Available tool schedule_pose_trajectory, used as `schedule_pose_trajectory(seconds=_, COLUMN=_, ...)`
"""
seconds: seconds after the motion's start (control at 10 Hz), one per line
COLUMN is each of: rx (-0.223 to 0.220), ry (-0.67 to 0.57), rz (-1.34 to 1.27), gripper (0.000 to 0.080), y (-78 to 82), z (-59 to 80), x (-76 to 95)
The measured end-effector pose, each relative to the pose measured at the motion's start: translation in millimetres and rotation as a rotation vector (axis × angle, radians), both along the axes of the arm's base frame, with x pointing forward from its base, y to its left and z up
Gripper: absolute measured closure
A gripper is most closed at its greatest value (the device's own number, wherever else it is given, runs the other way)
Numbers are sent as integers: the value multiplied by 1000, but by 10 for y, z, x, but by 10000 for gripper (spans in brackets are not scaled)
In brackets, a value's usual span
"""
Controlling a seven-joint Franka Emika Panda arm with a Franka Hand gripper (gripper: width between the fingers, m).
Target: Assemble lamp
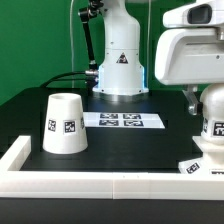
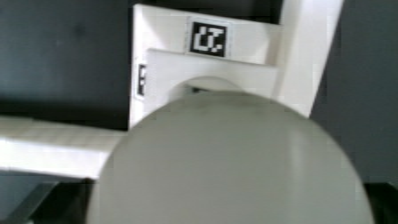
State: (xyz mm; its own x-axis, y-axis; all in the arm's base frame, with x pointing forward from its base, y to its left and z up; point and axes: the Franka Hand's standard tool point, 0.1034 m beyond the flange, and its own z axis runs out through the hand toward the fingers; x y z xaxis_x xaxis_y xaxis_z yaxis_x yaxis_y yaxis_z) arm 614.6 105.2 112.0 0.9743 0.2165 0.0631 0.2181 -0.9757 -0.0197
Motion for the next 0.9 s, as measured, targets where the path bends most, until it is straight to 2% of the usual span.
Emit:
schedule_pose_trajectory(seconds=0.2, rx=-35, ry=-9, rz=170, gripper=101, y=-27, z=22, x=16)
schedule_pose_trajectory(seconds=0.4, rx=-48, ry=-10, rz=282, gripper=101, y=-75, z=17, x=19)
schedule_pose_trajectory(seconds=0.5, rx=-54, ry=-9, rz=353, gripper=187, y=-86, z=8, x=16)
schedule_pose_trajectory(seconds=0.6, rx=-53, ry=-9, rz=340, gripper=223, y=-87, z=8, x=16)
schedule_pose_trajectory(seconds=0.9, rx=-51, ry=-8, rz=304, gripper=223, y=-90, z=8, x=16)
